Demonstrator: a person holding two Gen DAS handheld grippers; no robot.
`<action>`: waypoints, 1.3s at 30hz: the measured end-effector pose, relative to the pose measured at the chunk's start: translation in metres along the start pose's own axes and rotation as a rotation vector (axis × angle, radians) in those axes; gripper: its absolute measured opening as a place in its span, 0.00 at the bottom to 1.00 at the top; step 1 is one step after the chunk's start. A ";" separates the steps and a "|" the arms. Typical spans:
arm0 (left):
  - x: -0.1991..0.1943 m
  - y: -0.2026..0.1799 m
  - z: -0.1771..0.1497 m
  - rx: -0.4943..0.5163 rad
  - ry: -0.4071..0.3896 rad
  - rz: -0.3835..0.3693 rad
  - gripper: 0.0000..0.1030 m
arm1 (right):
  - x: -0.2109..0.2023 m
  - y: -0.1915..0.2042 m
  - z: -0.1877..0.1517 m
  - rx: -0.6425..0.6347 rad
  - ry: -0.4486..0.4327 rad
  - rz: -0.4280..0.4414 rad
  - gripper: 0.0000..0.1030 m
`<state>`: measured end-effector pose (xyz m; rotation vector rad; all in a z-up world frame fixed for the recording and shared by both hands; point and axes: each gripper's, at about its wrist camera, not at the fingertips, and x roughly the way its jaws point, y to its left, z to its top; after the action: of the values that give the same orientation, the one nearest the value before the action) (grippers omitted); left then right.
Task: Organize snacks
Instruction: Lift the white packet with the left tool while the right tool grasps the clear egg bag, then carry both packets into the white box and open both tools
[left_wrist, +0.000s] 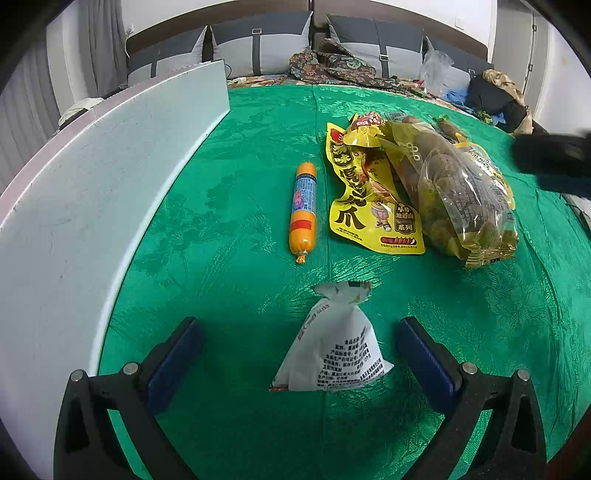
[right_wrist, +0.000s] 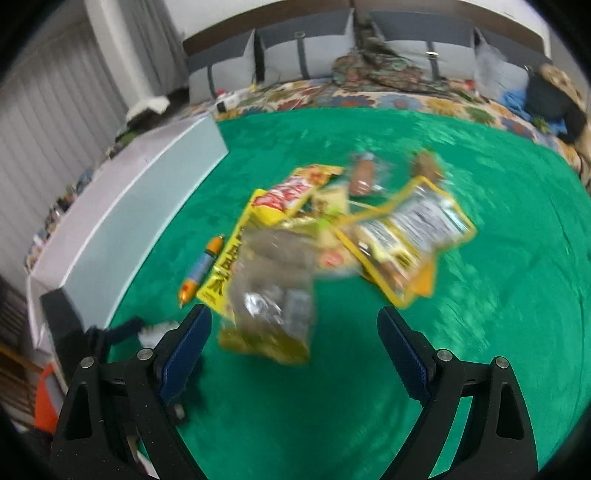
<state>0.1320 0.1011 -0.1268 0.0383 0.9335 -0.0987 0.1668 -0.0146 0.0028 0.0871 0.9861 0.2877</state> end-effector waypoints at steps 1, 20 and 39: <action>0.000 0.000 0.000 0.000 0.000 0.000 1.00 | 0.009 0.006 0.004 -0.003 0.021 -0.019 0.90; 0.000 0.000 -0.001 0.000 -0.001 0.000 1.00 | 0.065 0.010 0.010 0.092 0.195 -0.084 0.87; -0.012 0.009 -0.006 0.027 0.050 -0.098 1.00 | -0.001 -0.047 -0.062 0.018 0.211 -0.120 0.75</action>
<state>0.1217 0.1117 -0.1208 0.0199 0.9844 -0.2019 0.1238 -0.0636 -0.0403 0.0140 1.1987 0.1799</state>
